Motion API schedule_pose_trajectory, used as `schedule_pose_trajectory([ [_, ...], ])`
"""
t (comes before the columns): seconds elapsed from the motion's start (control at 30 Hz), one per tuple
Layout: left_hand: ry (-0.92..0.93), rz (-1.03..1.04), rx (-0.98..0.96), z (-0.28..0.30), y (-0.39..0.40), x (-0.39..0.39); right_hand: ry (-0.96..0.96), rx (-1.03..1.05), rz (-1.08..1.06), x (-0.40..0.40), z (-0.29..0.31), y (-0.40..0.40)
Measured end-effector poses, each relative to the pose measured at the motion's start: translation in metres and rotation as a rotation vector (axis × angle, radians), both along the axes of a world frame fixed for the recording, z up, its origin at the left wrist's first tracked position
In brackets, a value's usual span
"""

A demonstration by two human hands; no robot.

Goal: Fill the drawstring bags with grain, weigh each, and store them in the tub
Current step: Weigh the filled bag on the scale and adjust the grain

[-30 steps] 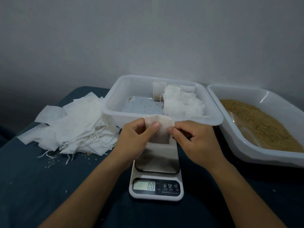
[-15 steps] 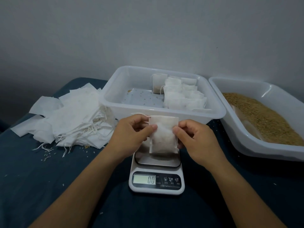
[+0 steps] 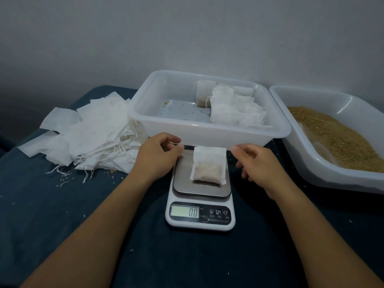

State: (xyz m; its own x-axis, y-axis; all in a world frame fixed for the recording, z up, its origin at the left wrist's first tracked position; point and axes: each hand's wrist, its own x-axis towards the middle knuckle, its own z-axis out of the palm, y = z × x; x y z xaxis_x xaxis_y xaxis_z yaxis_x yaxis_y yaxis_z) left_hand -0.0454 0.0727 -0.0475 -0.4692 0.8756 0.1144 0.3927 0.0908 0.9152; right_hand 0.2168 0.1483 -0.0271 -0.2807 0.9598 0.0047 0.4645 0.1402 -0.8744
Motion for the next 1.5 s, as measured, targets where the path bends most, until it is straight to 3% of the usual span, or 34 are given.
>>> schedule_pose_trajectory([
  [0.23,-0.002,0.087,-0.054,-0.013,0.009,-0.013,-0.03,0.056,-0.104,0.001,-0.027,0.014],
  [0.37,0.07,0.092,-0.069,-0.015,0.009,-0.013,-0.067,0.078,-0.084,0.0,-0.029,0.016],
  [1.03,0.092,0.079,-0.096,-0.011,0.007,-0.011,0.0,0.221,0.031,-0.025,-0.013,-0.003],
  [1.13,0.083,0.07,-0.1,-0.012,0.007,-0.011,-0.012,0.328,0.054,-0.026,0.003,-0.016],
  [1.27,0.088,0.069,-0.116,-0.011,0.006,-0.01,-0.076,0.502,0.241,-0.031,0.049,-0.045],
  [1.37,0.127,0.062,-0.12,-0.009,0.004,-0.008,-0.126,0.492,0.325,-0.044,0.09,-0.048],
  [1.5,0.11,0.048,-0.136,-0.008,0.001,-0.006,-0.123,0.526,0.269,-0.075,0.141,-0.014],
])
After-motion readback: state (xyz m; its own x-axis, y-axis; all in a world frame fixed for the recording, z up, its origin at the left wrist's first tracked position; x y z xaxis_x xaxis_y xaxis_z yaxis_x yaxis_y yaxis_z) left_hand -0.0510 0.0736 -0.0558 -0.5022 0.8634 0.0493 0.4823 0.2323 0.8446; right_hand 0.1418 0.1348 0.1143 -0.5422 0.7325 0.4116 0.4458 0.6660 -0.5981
